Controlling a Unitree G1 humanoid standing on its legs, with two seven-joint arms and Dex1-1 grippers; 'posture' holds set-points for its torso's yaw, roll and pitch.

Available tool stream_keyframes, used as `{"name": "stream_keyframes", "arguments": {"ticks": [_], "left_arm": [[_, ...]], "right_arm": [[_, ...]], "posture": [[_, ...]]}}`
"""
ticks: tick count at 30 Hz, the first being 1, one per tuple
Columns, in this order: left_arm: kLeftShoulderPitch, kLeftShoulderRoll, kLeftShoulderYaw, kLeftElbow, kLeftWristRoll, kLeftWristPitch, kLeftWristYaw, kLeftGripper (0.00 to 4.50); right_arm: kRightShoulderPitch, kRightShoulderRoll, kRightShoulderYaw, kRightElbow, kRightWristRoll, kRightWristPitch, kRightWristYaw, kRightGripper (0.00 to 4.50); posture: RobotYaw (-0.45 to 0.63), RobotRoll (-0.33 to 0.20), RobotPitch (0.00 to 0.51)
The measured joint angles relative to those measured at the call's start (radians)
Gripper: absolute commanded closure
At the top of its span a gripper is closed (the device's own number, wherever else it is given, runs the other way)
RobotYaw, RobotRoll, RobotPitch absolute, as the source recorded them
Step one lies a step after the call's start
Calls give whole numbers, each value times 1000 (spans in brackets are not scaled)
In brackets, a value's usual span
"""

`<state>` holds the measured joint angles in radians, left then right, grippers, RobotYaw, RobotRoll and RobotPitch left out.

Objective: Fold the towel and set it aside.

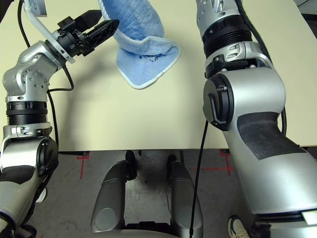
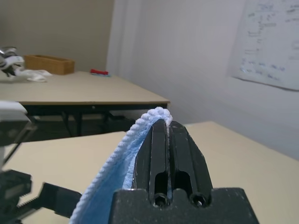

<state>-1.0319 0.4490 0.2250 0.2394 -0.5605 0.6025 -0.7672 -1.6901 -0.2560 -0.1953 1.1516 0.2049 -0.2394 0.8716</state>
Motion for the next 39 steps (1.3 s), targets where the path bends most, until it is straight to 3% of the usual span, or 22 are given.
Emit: {"name": "stream_keyframes", "arguments": {"ticks": [6, 10, 15, 20, 31, 39], "left_arm": [[-47, -27, -8, 39, 33, 0, 118, 0], [-134, -107, -12, 246, 130, -131, 266, 0], [-199, -120, -54, 478, 246, -269, 323, 0], [-210, -63, -66, 598, 307, -344, 310, 0], [-204, 114, -97, 685, 390, -435, 157, 0], [-143, 165, -114, 608, 370, -306, -81, 0]], "right_arm": [[1, 7, -3, 0, -1, -5, -13, 4467], [-14, 3, -7, 0, 0, -6, -20, 4467], [-30, -20, -7, 0, -1, -12, -31, 4467], [-31, -83, -8, 32, -10, -13, -49, 4467], [-11, -189, -12, 38, -29, -13, -47, 4467], [-9, -199, -12, 40, -30, -13, -53, 4467]], "posture": [[112, 0, 300], [90, 0, 298], [55, 0, 299], [44, 0, 303], [50, 0, 307], [65, 0, 310]]}}
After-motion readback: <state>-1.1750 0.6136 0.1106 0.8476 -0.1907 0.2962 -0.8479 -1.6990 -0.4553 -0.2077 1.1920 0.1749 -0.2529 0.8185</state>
